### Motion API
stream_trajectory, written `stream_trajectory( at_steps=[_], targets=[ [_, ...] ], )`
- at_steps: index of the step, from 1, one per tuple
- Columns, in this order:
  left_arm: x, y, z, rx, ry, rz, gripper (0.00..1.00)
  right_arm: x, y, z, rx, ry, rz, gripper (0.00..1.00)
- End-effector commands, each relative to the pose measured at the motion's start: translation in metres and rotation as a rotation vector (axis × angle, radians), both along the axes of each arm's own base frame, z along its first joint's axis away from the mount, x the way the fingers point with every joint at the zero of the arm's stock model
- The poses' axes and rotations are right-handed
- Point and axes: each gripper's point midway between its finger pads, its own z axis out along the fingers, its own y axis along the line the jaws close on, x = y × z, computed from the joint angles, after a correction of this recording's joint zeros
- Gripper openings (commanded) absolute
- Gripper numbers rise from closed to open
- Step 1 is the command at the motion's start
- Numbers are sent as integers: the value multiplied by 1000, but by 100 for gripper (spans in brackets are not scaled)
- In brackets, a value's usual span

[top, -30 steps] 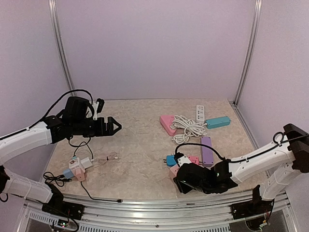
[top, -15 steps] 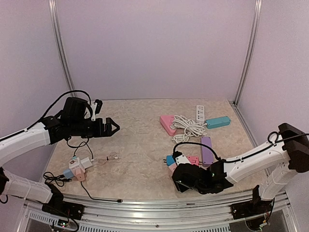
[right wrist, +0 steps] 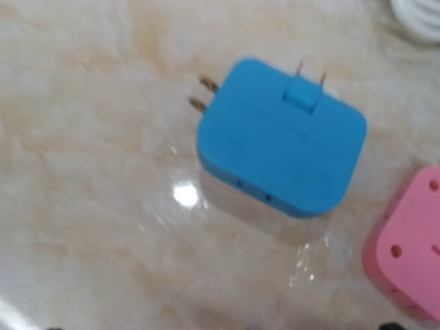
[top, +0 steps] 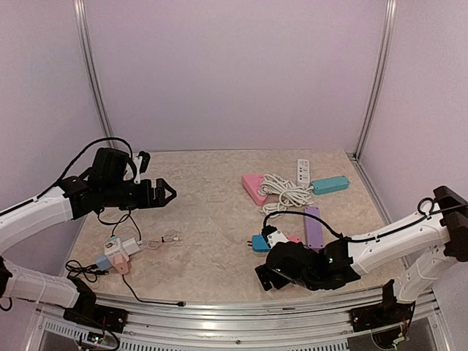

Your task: Pull the plug off the socket

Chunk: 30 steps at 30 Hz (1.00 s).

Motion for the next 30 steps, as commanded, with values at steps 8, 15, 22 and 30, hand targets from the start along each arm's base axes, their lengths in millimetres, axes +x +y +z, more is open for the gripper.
stream_trajectory(
  at_steps=[8,15,22,30],
  targets=[
    [-16,82,-31,179,123,376,99,14,-3,64,160,-56,-32,100],
    [-55,143,-59,218,285,683,99,39,-20,75,219,-64,-92,100],
    [-103,180,-71,273,407,896,99,56,-32,80,239,-90,-122,100],
    [-109,179,-81,216,480,933,93,62,-42,80,269,-111,-138,100]
  ],
)
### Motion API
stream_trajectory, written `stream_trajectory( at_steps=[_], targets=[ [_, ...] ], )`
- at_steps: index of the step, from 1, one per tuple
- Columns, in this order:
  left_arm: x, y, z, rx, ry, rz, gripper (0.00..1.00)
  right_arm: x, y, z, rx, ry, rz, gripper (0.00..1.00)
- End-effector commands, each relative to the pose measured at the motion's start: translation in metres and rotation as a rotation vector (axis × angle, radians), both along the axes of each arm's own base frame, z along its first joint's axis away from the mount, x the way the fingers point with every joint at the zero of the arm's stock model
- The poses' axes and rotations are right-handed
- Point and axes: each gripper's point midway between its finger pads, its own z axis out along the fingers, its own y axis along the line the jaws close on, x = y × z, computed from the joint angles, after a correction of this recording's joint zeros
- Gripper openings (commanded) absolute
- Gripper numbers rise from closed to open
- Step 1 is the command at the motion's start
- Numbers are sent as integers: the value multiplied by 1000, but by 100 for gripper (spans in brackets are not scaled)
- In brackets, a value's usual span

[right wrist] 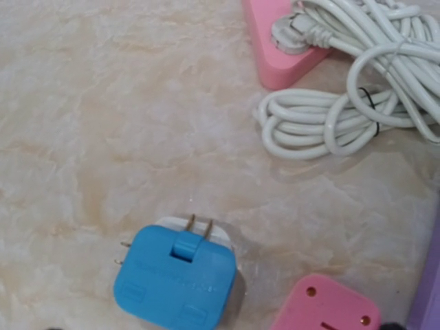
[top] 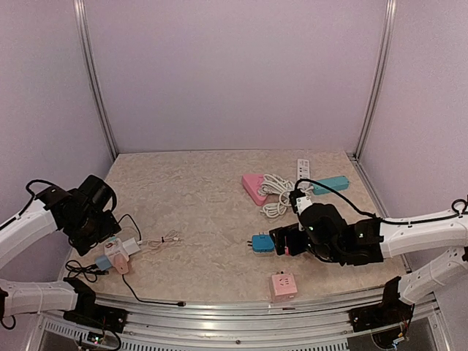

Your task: Pull the plug off the socket

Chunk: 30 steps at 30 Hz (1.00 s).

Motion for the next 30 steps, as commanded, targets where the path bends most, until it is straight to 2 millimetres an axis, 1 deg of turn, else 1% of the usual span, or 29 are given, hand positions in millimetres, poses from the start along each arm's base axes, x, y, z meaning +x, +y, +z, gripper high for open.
stream_trajectory(
  at_steps=[1,5,10,13,14,19,23,30],
  targets=[
    [-4,1,-11,-48,19,23,91,2,-6,5,37,-25,-1,100],
    [7,-4,-19,-147,-11,-14,85,1,-11,4,52,-24,2,100],
    [17,-8,-19,-158,-23,-66,84,0,-16,5,59,-31,-1,99],
    [22,-11,-23,-151,-5,-98,84,-1,-18,4,61,-28,-1,100],
    [23,-12,-26,-144,7,-103,84,0,-16,8,82,-36,-1,100],
    [24,-6,-39,-108,59,-107,84,-1,-14,8,93,-31,2,100],
    [27,0,-42,-103,65,-83,84,0,-13,9,100,-34,1,100],
    [28,-3,-56,-162,80,-90,83,1,-8,7,108,-27,8,100]
  ],
)
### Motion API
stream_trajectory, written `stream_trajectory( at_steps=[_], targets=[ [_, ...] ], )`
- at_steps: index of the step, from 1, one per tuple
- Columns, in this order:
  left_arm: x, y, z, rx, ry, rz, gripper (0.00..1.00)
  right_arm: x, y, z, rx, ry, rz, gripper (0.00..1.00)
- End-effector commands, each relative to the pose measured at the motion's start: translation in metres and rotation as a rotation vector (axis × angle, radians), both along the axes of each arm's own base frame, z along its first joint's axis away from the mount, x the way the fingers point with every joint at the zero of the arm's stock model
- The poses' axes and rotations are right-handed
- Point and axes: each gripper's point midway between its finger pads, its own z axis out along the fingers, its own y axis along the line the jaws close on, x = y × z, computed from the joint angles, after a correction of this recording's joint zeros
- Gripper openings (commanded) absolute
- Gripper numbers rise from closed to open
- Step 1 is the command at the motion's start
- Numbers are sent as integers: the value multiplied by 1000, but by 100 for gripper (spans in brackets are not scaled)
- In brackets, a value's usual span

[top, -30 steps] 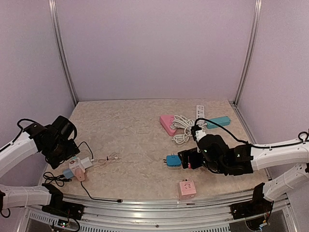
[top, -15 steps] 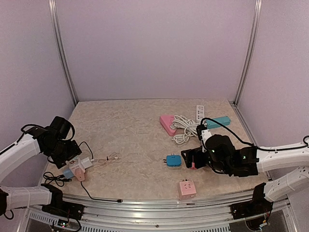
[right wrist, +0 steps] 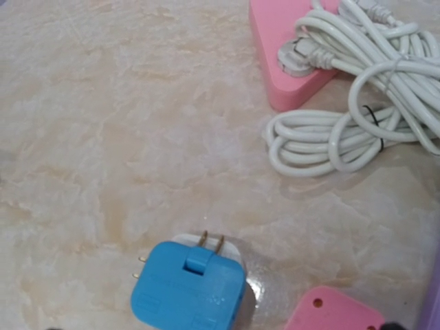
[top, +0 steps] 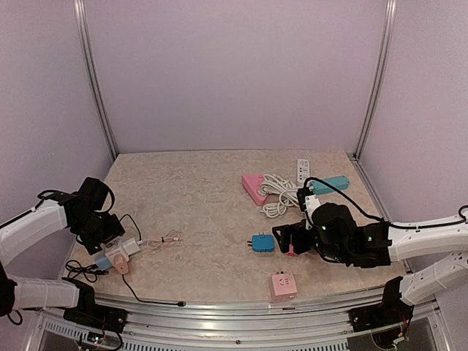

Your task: Pull the plug off the socket

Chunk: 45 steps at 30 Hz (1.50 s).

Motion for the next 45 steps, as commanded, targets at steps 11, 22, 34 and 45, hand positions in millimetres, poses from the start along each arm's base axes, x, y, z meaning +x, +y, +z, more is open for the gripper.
stream_trajectory(
  at_steps=[11,22,34,45],
  targets=[
    [-2,0,-24,-38,67,-1,74,2,0,-4,11,9,-6,99],
    [-4,3,-27,-18,110,11,52,2,-5,-4,5,3,-24,99],
    [42,-33,48,-136,-192,-195,37,4,7,17,36,-13,10,98],
    [112,-126,171,-252,-616,-559,36,-9,55,72,315,1,117,95]
  ],
)
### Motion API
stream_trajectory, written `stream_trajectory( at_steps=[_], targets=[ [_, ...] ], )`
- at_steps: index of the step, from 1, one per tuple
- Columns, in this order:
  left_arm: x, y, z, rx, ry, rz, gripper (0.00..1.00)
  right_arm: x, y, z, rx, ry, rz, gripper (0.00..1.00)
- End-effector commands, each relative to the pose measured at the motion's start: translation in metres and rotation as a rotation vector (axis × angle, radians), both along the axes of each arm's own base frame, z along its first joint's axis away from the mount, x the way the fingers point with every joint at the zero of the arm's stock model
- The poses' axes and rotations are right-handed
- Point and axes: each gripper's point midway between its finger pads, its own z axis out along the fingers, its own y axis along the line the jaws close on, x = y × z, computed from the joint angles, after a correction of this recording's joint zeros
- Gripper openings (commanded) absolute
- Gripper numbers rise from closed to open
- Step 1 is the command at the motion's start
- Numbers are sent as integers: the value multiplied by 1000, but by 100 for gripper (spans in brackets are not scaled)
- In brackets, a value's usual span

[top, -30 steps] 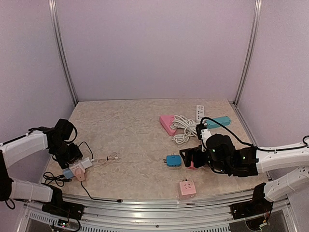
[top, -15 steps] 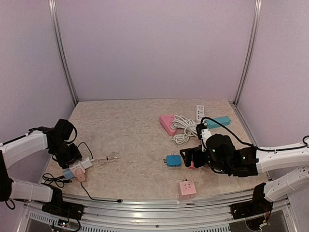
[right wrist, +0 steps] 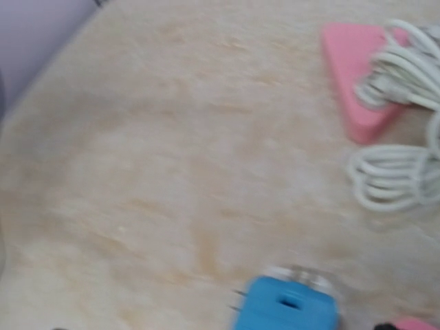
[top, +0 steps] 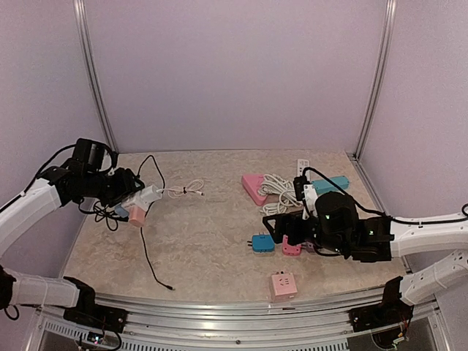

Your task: Pull the plug off the socket

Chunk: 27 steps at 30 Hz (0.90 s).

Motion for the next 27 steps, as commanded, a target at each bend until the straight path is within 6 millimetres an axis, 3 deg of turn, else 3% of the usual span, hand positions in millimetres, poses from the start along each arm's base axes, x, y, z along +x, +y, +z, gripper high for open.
stream_trajectory(
  at_steps=[1,2,6,9,20,27],
  targets=[
    [34,-50,61,-95,-232,-161,36,-7,33,44,155,-18,39,95],
    [38,-60,62,-101,-235,-181,36,-9,42,56,173,-28,39,95],
    [52,-88,65,-147,-253,-205,35,-17,73,72,216,-24,25,93],
    [59,-98,61,-174,-252,-181,35,-21,101,81,254,-13,39,91],
    [56,-96,67,-132,-372,-31,31,-12,184,78,406,127,116,84],
    [49,-91,65,-139,-382,-25,31,14,207,54,421,216,122,77]
  ],
)
